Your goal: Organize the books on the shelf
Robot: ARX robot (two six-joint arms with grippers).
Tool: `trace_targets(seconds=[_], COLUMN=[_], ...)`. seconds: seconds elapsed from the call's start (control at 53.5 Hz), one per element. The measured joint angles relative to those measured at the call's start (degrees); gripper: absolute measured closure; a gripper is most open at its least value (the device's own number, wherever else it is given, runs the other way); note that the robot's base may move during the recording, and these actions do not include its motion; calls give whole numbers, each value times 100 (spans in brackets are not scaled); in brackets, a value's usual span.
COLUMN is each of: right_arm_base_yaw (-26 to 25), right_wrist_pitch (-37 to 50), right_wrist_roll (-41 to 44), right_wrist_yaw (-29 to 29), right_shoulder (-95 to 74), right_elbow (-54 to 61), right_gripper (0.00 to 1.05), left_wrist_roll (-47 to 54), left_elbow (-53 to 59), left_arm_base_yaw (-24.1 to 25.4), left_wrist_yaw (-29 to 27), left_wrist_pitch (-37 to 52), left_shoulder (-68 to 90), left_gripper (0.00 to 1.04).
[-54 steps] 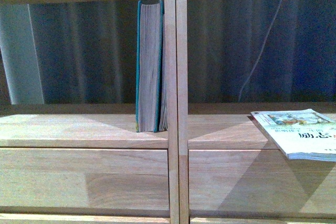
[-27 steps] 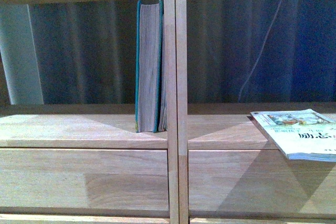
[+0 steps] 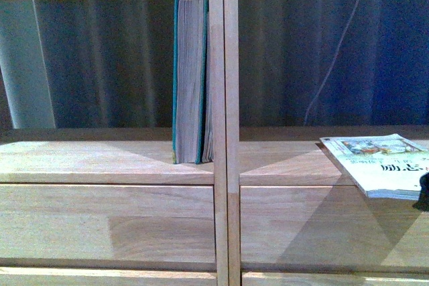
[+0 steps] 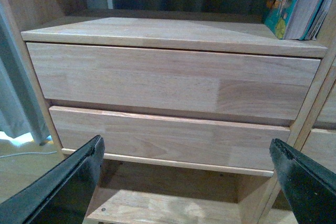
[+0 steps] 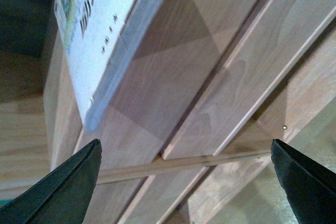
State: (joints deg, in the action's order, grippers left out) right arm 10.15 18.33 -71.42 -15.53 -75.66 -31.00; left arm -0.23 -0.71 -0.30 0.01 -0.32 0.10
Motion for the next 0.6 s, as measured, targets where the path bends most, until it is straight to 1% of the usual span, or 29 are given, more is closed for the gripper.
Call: trace_targets(seconds=[0.299, 0.598], right_arm_base_yaw=[-210, -437], right_wrist_pitch=[81, 264], right_wrist_roll=[-562, -723], right_wrist_yaw=[142, 192], right_shoulder=[-660, -1373], right_elbow=[-940, -1401], right_gripper=[7, 7], left_wrist_roll=[0, 0], left_elbow=[0, 0], left_arm_base_yaw=[0, 0], left_wrist_yaw=[0, 0], left_wrist_pitch=[0, 0], left_shoulder=[0, 0], left_gripper=[7, 7])
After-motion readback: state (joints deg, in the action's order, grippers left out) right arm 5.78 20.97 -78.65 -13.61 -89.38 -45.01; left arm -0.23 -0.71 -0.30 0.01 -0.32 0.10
